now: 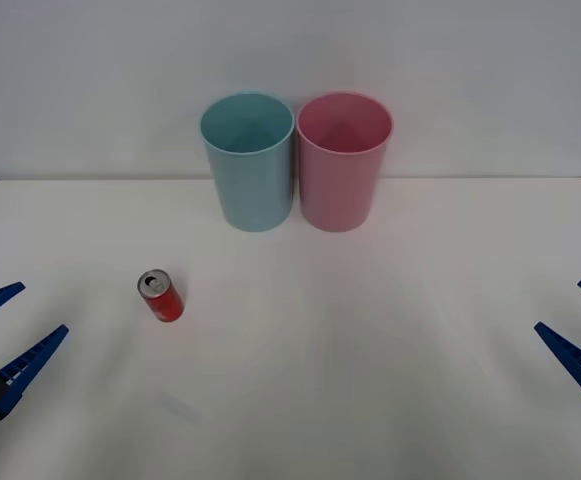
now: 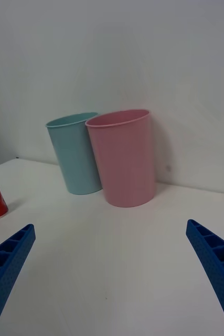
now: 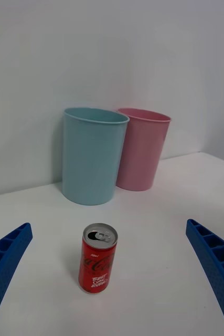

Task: Grasp the object on the table and drop it into the matching bin: aluminum can to the light blue bin, PET bottle to the pink bin.

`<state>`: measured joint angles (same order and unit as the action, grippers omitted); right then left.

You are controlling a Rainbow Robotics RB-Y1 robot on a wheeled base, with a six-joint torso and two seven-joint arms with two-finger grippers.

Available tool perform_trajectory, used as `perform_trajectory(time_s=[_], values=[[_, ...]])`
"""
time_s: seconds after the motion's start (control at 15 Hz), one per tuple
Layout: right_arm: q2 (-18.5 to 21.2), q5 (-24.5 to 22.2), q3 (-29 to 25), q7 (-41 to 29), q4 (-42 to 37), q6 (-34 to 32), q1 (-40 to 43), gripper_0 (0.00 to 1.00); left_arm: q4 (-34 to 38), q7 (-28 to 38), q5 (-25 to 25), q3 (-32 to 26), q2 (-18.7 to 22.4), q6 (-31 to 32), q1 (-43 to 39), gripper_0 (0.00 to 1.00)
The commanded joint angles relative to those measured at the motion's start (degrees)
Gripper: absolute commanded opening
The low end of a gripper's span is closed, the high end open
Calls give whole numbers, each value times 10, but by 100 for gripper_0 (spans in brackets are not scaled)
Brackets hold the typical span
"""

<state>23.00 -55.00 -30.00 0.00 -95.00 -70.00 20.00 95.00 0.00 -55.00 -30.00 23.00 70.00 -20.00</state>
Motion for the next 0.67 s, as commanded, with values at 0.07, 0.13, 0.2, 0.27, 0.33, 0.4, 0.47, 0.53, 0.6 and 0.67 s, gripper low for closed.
perform_trajectory(time_s=[0.07,0.13,0.2,0.27,0.33,0.4,0.47,0.53,0.6,0.67], values=[[0,0,0,0,0,0,0,100,0,0,0,0,0,0,0,100],[0,0,0,0,0,0,0,100,-11,-1,2,-1,-4,-2,3,100],[0,0,0,0,0,0,0,100,-13,-3,9,4,6,-4,5,100],[0,0,0,0,0,0,0,100,-13,-3,13,8,14,-7,3,100],[0,0,0,0,0,0,0,100,-16,-4,13,8,23,-11,0,100],[0,0,0,0,0,0,0,100,-24,-7,15,7,28,-13,-2,100],[0,0,0,0,0,0,0,100,-32,-11,14,6,30,-13,-2,100],[0,0,0,0,0,0,0,100,-39,-18,15,6,30,-13,-3,100],[0,0,0,0,0,0,0,100,-47,-25,13,8,31,-15,-6,100],[0,0,0,0,0,0,0,100,-49,-30,13,10,31,-18,-8,100]])
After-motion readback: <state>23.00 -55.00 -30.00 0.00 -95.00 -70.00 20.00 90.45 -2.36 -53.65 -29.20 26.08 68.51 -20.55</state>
